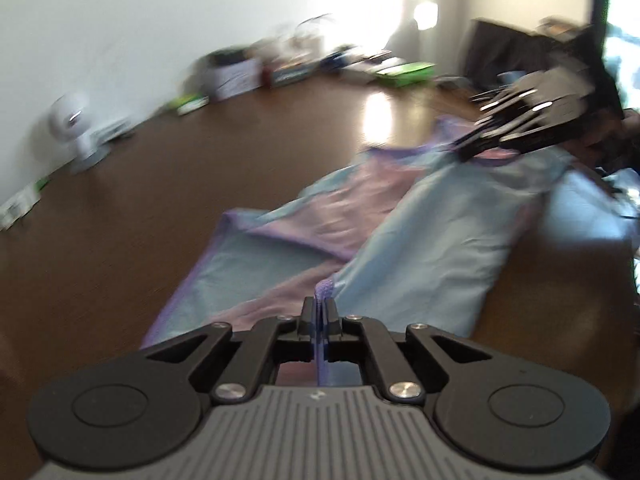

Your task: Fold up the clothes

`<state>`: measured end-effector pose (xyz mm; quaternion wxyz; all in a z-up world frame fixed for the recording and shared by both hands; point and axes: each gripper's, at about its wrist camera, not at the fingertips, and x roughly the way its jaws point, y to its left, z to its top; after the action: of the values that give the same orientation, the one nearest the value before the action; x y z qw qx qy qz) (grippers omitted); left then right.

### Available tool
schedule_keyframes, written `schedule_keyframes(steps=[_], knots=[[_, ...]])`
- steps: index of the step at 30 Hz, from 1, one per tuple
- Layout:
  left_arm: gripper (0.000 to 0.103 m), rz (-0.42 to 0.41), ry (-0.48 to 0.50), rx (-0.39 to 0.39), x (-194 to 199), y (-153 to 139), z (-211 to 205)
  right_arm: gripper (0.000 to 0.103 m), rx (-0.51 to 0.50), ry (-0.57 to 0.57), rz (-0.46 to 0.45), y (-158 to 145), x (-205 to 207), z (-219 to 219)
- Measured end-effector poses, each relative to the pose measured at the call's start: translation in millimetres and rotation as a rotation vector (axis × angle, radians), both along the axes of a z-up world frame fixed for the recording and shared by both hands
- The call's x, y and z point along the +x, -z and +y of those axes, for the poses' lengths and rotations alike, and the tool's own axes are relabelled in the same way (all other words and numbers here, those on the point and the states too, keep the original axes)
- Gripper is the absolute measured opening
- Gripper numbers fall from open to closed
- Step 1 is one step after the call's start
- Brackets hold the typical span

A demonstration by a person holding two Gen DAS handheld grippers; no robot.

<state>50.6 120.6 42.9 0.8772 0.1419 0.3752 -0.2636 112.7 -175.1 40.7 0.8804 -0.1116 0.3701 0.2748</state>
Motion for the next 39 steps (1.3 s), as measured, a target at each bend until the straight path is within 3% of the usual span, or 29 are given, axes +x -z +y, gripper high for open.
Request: schedule_keyframes(steps=[2, 3, 5, 8, 12, 13, 14, 15, 19, 21, 25, 27, 28, 31, 34, 37, 39], knots=[[0.014, -0.010, -0.040, -0.030, -15, -5, 17, 0.021, -0.001, 0.001, -0.034, -12, -9, -18], [0.020, -0.017, -0.058, -0.048, -23, -8, 26, 0.034, 0.004, -0.006, -0.055, -20, -19, -33], [0.044, -0.013, -0.081, -0.094, -43, -10, 44, 0.048, 0.024, -0.036, -0.081, -31, -47, -67], [0.044, 0.014, -0.095, -0.140, -63, -5, 57, 0.052, 0.020, -0.091, -0.043, -27, -90, -101], [0.043, 0.049, -0.118, -0.122, -66, 10, 62, 0.047, -0.049, -0.091, -0.018, -1, -110, -96], [0.042, 0.058, -0.124, -0.118, -67, 13, 63, 0.036, -0.061, -0.082, -0.014, 5, -106, -94], [0.040, 0.044, -0.128, -0.110, -68, 16, 64, 0.005, -0.078, -0.089, 0.000, 6, -101, -95], [0.038, 0.032, -0.131, -0.106, -68, 17, 66, 0.003, -0.095, -0.098, 0.015, 6, -95, -96], [0.038, 0.026, -0.135, -0.094, -66, 19, 73, 0.003, -0.192, -0.133, 0.074, -2, -67, -116], [0.038, 0.023, -0.129, -0.100, -65, 16, 74, 0.012, -0.271, -0.105, 0.089, -9, -56, -125], [0.038, -0.006, -0.098, -0.155, -63, 0, 65, 0.021, -0.280, -0.004, -0.052, -35, -67, -113], [0.045, -0.020, -0.083, -0.183, -62, -7, 60, 0.036, -0.154, -0.066, -0.081, -41, -80, -93], [0.048, -0.028, -0.075, -0.197, -62, -11, 58, 0.038, -0.110, -0.105, -0.084, -38, -85, -80], [0.048, 0.011, -0.042, -0.153, -49, -2, 41, 0.036, -0.030, -0.154, -0.064, -14, -82, -36], [0.048, 0.043, -0.048, -0.149, -52, 8, 39, 0.029, -0.097, -0.086, -0.020, 16, -74, -6], [0.048, 0.064, -0.068, -0.191, -57, 6, 50, 0.032, -0.111, -0.125, 0.015, 21, -85, -13], [0.053, 0.026, -0.072, -0.250, -38, -13, 54, 0.032, -0.083, -0.102, 0.040, 8, -77, -27]])
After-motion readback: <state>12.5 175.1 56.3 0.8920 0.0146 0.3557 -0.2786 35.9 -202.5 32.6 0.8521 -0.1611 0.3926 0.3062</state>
